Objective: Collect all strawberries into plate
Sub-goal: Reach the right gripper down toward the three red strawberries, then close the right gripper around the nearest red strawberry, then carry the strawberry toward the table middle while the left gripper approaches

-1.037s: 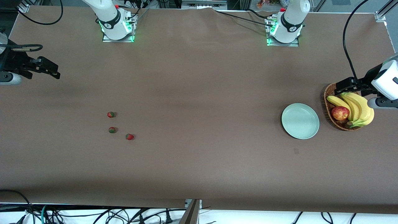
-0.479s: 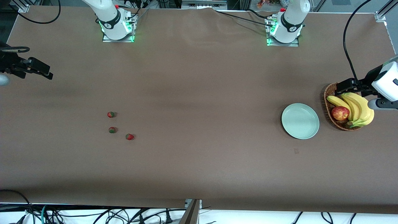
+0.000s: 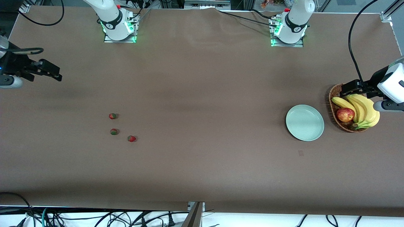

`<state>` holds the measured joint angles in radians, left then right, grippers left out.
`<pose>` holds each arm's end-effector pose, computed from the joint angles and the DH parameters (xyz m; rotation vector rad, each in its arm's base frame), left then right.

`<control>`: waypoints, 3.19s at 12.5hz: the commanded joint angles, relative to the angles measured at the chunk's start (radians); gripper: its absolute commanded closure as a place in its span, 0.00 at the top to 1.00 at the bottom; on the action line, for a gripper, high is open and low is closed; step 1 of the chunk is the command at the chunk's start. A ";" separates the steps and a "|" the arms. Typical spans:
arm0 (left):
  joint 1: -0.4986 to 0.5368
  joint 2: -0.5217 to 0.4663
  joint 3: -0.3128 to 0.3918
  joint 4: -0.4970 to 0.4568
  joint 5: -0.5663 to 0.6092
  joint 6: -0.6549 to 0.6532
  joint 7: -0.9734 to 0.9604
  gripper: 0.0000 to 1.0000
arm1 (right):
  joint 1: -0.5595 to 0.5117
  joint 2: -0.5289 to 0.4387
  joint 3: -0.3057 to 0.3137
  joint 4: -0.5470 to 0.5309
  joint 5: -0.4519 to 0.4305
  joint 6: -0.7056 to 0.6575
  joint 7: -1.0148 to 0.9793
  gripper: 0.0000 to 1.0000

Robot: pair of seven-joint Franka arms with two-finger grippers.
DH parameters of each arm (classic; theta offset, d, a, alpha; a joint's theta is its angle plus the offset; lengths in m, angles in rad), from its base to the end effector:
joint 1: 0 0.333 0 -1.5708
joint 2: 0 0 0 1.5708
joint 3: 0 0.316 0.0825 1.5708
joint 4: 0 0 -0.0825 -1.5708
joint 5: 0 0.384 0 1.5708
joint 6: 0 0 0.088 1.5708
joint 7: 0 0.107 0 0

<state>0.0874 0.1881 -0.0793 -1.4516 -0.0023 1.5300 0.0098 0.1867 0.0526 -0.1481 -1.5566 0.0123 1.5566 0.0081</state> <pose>0.6045 0.0090 0.5682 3.1188 -0.0017 -0.1701 0.5674 0.0254 0.6008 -3.1368 -0.0476 0.0818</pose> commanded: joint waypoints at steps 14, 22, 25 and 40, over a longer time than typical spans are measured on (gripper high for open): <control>0.012 0.045 -0.004 0.068 0.008 -0.022 0.006 1.00 | 0.004 0.400 0.007 -0.454 0.096 0.734 -0.053 1.00; -0.018 0.047 -0.011 0.074 0.013 -0.021 0.007 1.00 | 0.007 0.469 0.013 -0.454 0.110 0.801 -0.072 0.75; -0.015 0.041 -0.010 0.073 0.015 -0.022 0.012 1.00 | 0.005 0.487 0.015 -0.453 0.112 0.821 -0.072 0.66; -0.055 -0.065 0.000 -0.124 -0.021 0.039 -0.013 1.00 | 0.081 0.437 0.067 -0.032 0.112 0.188 0.200 0.23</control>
<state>0.0416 0.1512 -0.0910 -1.5385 -0.0077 1.5484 0.0063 0.2305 0.4803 -0.0851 -1.6835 0.1143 1.8471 0.1252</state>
